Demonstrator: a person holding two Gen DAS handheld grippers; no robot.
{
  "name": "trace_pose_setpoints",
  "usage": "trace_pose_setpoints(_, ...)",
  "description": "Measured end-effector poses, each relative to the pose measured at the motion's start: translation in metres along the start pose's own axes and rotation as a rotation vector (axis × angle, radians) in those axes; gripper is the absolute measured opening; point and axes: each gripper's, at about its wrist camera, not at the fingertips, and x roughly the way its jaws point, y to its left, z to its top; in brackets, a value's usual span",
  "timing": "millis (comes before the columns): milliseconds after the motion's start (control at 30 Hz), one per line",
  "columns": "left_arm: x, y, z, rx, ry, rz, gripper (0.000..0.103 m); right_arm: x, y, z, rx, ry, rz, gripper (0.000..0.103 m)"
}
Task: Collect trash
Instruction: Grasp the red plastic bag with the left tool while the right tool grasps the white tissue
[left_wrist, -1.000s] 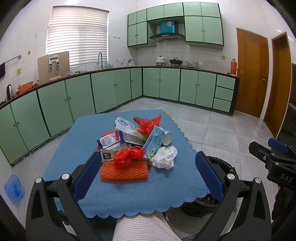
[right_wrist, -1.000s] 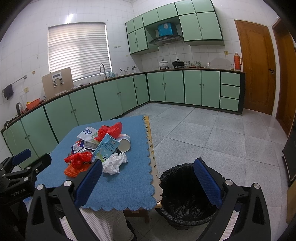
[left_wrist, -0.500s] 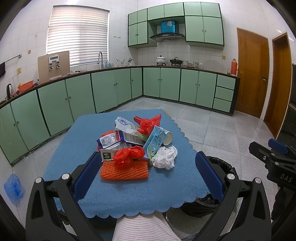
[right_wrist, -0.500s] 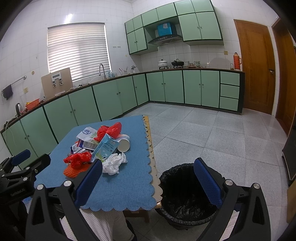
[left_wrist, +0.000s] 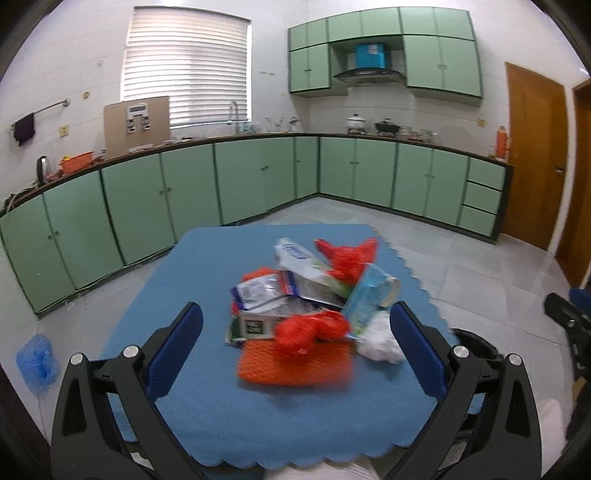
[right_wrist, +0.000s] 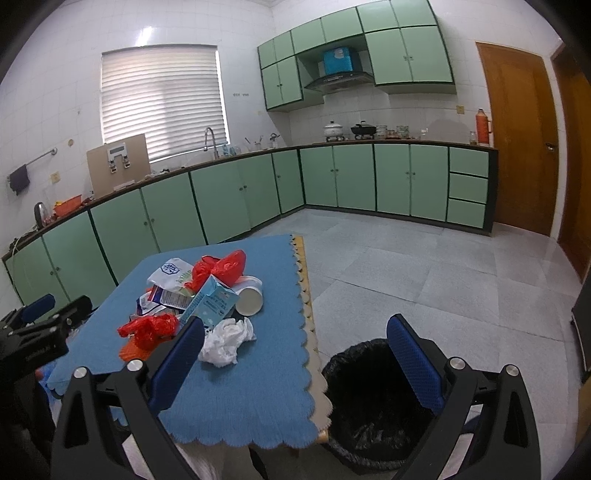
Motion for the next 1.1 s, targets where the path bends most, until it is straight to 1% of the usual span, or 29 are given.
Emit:
trace_pose_setpoints(67,0.011,0.008,0.0,0.001,0.001,0.018,0.098,0.015,0.004,0.001,-0.01,0.009,0.013,0.096)
trace_pose_setpoints(167,0.033,0.022,-0.004,0.0,0.02,0.058,0.098,0.041,0.011,0.004,-0.001,0.044,0.067,0.092)
trace_pose_setpoints(333,0.066,0.038,-0.015,-0.02,0.083,0.082,0.098,0.081,0.03,0.008,-0.01,0.094,0.113,0.089)
trace_pose_setpoints(500,0.08,0.038,-0.022,-0.01,0.111,0.037,0.098,0.11,0.05,0.001,-0.037,0.122,0.115,0.088)
trace_pose_setpoints(600,0.087,0.032,-0.027,-0.005,0.13,-0.024,0.098,0.122,0.051,-0.009,-0.024,0.151,0.11,0.088)
trace_pose_setpoints(700,0.096,0.023,-0.032,0.008,0.139,-0.054,0.098,0.128,0.048,-0.014,-0.028,0.173,0.098,0.085)
trace_pose_setpoints(867,0.111,0.008,-0.037,0.029,0.139,-0.06,0.098,0.137,0.044,-0.019,-0.035,0.199,0.099,0.081)
trace_pose_setpoints(933,0.116,0.005,-0.038,0.04,0.141,-0.06,0.09,0.141,0.043,-0.021,-0.032,0.213,0.108,0.079)
trace_pose_setpoints(1000,0.121,0.002,-0.039,0.05,0.151,-0.069,0.069,0.144,0.043,-0.023,-0.032,0.225,0.116,0.075)
trace_pose_setpoints(1033,0.123,0.001,-0.04,0.054,0.154,-0.077,0.064,0.146,0.043,-0.024,-0.031,0.228,0.118,0.074)
trace_pose_setpoints(1100,0.125,0.0,-0.042,0.056,0.159,-0.093,0.044,0.148,0.043,-0.025,-0.028,0.238,0.128,0.071)
